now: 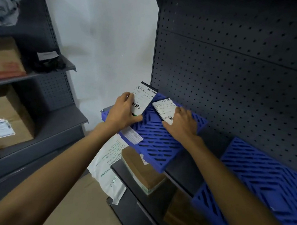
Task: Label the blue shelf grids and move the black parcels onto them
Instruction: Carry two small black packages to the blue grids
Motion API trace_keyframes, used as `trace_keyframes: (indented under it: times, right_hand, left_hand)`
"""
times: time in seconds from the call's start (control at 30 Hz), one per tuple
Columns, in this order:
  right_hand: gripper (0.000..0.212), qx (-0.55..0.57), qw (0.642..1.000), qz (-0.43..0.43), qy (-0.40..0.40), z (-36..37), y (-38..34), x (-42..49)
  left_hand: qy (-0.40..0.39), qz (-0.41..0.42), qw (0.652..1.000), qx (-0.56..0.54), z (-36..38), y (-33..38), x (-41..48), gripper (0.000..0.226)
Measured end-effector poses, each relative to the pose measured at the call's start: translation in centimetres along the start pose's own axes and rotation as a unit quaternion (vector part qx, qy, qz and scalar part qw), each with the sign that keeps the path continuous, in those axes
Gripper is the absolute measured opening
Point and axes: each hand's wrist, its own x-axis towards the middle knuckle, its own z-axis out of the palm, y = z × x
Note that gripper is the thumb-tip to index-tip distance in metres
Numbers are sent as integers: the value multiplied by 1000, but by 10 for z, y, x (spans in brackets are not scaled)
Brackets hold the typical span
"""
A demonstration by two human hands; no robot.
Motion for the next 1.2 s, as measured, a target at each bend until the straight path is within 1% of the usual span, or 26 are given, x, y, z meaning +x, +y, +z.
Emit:
trace_keyframes:
  times: [0.1,0.27,0.37,0.47,0.53,0.63,0.7,0.83,0.97,1.03,1.2]
  right_hand:
    - [83,0,999,38,-10,6,-2,0]
    - [88,10,995,89,-38,7,-14,-8]
    - [86,14,993,111,-25,3,-23,-20]
    - [77,-1,992,127,-3,-5,-32,-40]
    - [67,-21,990,136,8,-11,-36,-57]
    - [59,-53,985,165,10,-24,-39,-89]
    - [57,-77,979,190,2,-34,-36,-116]
    - [56,-111,961,253,-1,-56,-20,-178]
    - [55,-120,939,323,-3,-86,10,-254]
    - [53,-123,927,353,0,-97,21,-288]
    - [49,-131,877,461,19,-118,50,-408]
  left_hand:
    - [-36,9,999,-10,5,-11,13,80]
    - [-98,41,994,-16,8,-26,27,71]
    - [-136,64,988,-20,8,-30,30,71]
    - [-152,90,984,-35,6,-33,28,66]
    - [-149,112,982,-39,2,-31,24,70]
    - [-141,168,976,-9,-6,-15,19,71]
    - [-136,226,965,4,-8,4,12,66]
    - [-139,327,934,-22,-7,61,-22,54]
    - [-160,421,892,-31,-5,137,-68,49]
    - [-171,448,876,-47,-4,167,-90,47]
    - [-197,523,825,-80,6,257,-175,47]
